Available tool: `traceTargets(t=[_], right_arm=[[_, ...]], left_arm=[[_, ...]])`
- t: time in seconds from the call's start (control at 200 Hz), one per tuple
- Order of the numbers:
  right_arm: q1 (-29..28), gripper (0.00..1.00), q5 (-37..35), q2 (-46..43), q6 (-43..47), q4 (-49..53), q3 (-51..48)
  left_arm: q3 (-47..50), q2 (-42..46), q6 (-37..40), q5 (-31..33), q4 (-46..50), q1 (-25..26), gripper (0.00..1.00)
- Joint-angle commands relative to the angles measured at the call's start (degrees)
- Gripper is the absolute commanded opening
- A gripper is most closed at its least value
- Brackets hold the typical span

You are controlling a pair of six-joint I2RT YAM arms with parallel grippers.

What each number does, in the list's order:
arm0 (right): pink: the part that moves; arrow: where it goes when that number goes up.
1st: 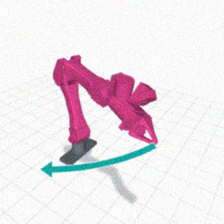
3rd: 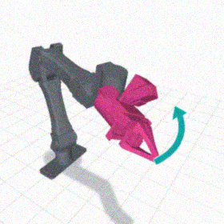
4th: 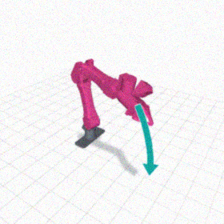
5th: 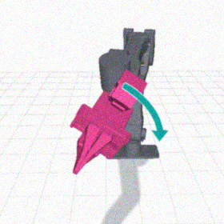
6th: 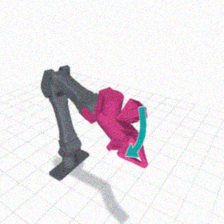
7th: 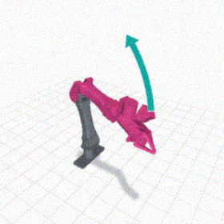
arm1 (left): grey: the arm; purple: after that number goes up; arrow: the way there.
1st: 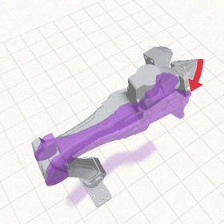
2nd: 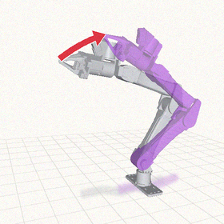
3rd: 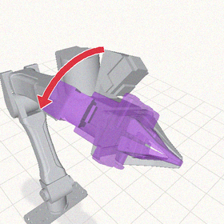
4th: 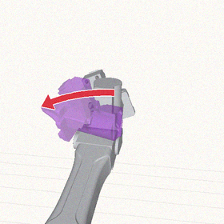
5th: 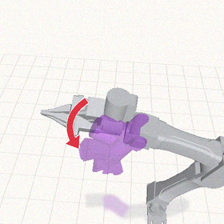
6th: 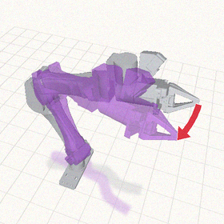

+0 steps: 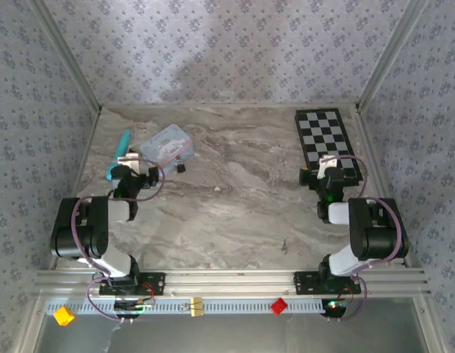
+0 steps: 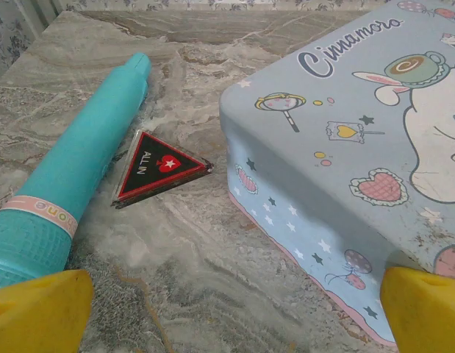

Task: Unlock the padlock with the key

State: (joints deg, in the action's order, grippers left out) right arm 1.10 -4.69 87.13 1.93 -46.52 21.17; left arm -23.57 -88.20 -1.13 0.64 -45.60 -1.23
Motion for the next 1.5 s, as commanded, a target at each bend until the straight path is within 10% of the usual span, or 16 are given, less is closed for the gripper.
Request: traceTargets(t=[0.0,0.974,1.289,1.494], right_arm=[[-0.07,0.99,-0.09,0.23,-0.44,-0.45,1.14],[-2.75,0.99,-3.62,-2.78,1.84,-6.06,-3.29],[-13.11,0.99,-2.73,-29.67,4.95,20.1,-1.07],[-18.18,0.99,-0.53,-44.43,-7.85,42.7,8.07]], left_arm=[[-0.15,0.26,0.16,-1.52,-0.89,-0.22,1.0],[4.7,6.77,4.14,2.53,-4.15,4.11,1.0],[-0.98,36.22,4.95,2.29,28.57,17.06,1.0],[-8.08,49.78,-14.12,10.04,47.53,19.25,1.0]])
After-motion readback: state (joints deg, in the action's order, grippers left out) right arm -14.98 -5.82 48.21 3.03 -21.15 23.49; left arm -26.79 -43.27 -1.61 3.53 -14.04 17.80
